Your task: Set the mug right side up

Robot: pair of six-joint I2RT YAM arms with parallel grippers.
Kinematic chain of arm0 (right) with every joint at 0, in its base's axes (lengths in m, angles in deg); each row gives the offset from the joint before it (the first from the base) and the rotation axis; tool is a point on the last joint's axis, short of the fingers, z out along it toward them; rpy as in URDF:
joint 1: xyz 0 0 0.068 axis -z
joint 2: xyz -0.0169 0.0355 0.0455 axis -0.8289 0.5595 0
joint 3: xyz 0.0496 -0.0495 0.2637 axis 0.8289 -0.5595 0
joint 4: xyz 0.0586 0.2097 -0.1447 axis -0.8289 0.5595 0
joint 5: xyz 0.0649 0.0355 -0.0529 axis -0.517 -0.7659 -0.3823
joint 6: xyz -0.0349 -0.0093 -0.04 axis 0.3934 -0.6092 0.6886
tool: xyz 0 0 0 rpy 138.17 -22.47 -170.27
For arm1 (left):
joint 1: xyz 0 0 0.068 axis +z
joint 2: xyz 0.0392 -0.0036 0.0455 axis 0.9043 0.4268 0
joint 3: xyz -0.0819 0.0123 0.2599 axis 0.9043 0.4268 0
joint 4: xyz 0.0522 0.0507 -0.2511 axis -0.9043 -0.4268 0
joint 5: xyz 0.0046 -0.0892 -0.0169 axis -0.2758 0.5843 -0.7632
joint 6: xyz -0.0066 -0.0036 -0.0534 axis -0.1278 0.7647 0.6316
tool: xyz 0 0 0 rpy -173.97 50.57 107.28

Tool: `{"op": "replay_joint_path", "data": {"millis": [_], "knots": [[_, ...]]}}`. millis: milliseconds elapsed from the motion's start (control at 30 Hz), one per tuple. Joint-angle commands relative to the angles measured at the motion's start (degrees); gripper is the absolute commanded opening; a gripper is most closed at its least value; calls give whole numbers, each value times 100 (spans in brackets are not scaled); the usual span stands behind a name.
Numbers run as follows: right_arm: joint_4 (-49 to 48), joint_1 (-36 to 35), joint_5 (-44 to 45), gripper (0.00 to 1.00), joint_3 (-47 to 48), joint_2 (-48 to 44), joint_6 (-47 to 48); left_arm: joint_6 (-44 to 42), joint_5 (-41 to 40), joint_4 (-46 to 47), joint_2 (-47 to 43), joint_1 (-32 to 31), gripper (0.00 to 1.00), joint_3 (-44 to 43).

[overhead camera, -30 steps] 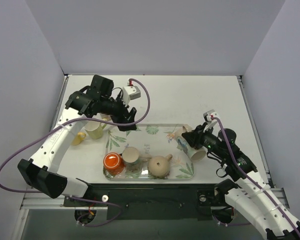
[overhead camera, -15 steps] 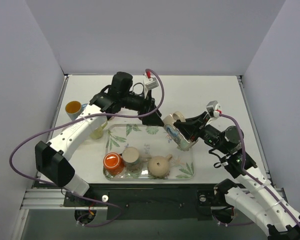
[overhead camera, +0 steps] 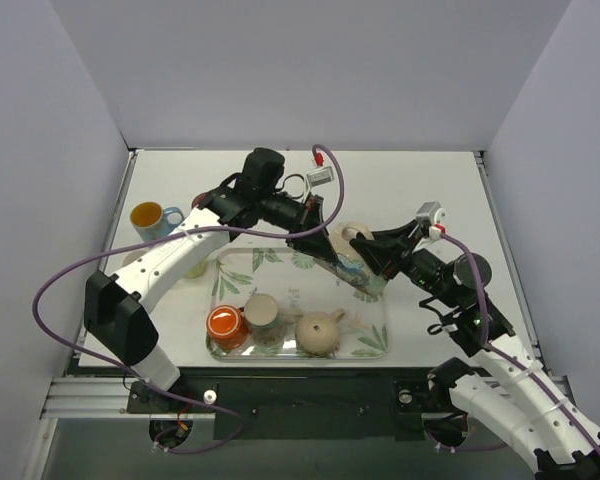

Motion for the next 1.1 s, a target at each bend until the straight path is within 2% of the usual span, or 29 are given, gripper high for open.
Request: {"op": "replay_joint_path", "data": {"millis": [0,33,67,100,133,167,200,233,267,400,467,567,700,833,900,1033,1067], "knots": [[47,-61,992,1,197,-80,337,-755,-1577,-247,85,255,0,-488],[581,-61,1232,10,232,-10,477,-932,-1956,-458,94,273,0,-698],[830,-61,1791,33,337,43,487,-1369,-2760,-930,172,273,0,-865],[1346,-61,2084,47,390,139,496,-1660,-3142,-1161,269,238,0,-1154],[1551,-61,2652,59,495,218,496,-1915,-3981,-1416,331,238,0,-1383],[1953,-61,3032,61,557,341,479,-2048,-4355,-1531,453,221,0,-1525],[2096,-61,3479,64,619,394,461,-2267,-5133,-1724,541,203,0,-1779],[2350,-61,3701,65,645,508,400,-2339,-5428,-1883,725,203,0,-1903],[2475,-61,4052,66,672,535,399,-2549,-6066,-1989,831,203,0,-2200],[2652,-61,4267,66,620,641,355,-3164,-7414,-2613,1684,220,0,-3079],[2643,-69,4135,66,593,650,329,-3367,-7723,-2912,2149,256,0,-3440],[2669,-61,4073,66,575,632,346,-3438,-7796,-3237,2773,361,0,-3767],[2713,-70,4003,67,549,588,338,-3544,-8015,-3220,3204,484,0,-3855],[3073,-61,4203,68,724,658,14,-3509,-7735,-3500,3477,607,0,-4136],[3485,-35,4379,87,934,842,-486,-3535,-7350,-3624,3530,686,0,-4198],[4565,71,4126,88,1576,1484,-1102,-3570,-7049,-3791,3566,765,0,-4277],[4855,80,4117,87,1734,1702,-1408,-3588,-7031,-3844,3557,774,4,-4303]]}}
